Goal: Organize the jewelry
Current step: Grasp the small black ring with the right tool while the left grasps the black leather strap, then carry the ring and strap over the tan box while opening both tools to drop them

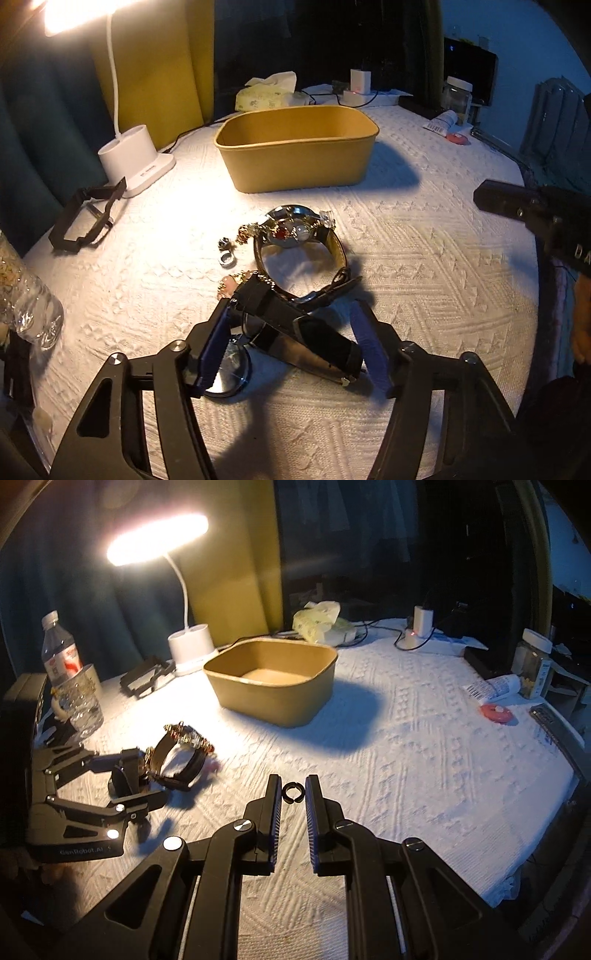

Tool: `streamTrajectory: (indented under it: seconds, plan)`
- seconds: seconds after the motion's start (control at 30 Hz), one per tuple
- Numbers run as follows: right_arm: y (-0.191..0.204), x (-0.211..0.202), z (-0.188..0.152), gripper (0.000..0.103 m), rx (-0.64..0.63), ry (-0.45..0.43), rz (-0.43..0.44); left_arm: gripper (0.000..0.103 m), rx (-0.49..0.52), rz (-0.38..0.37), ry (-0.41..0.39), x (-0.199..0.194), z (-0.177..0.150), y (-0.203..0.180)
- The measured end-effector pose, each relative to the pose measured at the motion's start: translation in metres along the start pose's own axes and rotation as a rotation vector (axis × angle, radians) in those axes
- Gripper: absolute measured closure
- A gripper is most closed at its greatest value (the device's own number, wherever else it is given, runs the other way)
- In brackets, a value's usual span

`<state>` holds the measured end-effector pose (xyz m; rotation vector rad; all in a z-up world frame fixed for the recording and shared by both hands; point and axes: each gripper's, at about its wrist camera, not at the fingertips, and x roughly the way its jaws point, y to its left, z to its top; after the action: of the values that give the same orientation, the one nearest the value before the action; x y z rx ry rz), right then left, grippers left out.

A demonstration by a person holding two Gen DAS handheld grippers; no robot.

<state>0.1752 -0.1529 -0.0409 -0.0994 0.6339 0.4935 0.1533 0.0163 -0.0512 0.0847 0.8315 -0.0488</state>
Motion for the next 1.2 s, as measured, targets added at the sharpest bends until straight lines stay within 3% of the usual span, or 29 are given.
streamTrajectory:
  seconds: [0.07,0.1,0.13,0.2,0.67,1.2]
  plan:
    - [0.0,-0.002,0.004,0.091,-0.001,-0.01,-0.006,0.042,-0.004,0.002,-0.011,-0.003,0.001,0.001]
    - [0.0,-0.004,0.007,0.091,-0.001,-0.016,-0.009,0.048,-0.007,0.003,-0.02,-0.005,0.001,0.002]
    - [0.0,-0.006,0.009,0.091,-0.001,-0.023,-0.012,0.062,-0.008,0.021,-0.034,-0.008,0.001,0.003]
    - [0.001,-0.01,0.014,0.091,-0.002,-0.039,-0.019,0.07,-0.03,0.004,-0.052,-0.014,0.003,0.007]
    - [0.01,-0.033,0.03,0.091,-0.019,-0.114,-0.026,0.076,-0.042,-0.004,-0.172,-0.047,0.004,0.003]
    - [0.01,-0.038,0.04,0.091,-0.023,-0.144,-0.011,0.076,-0.071,-0.063,-0.278,-0.08,0.044,-0.003]
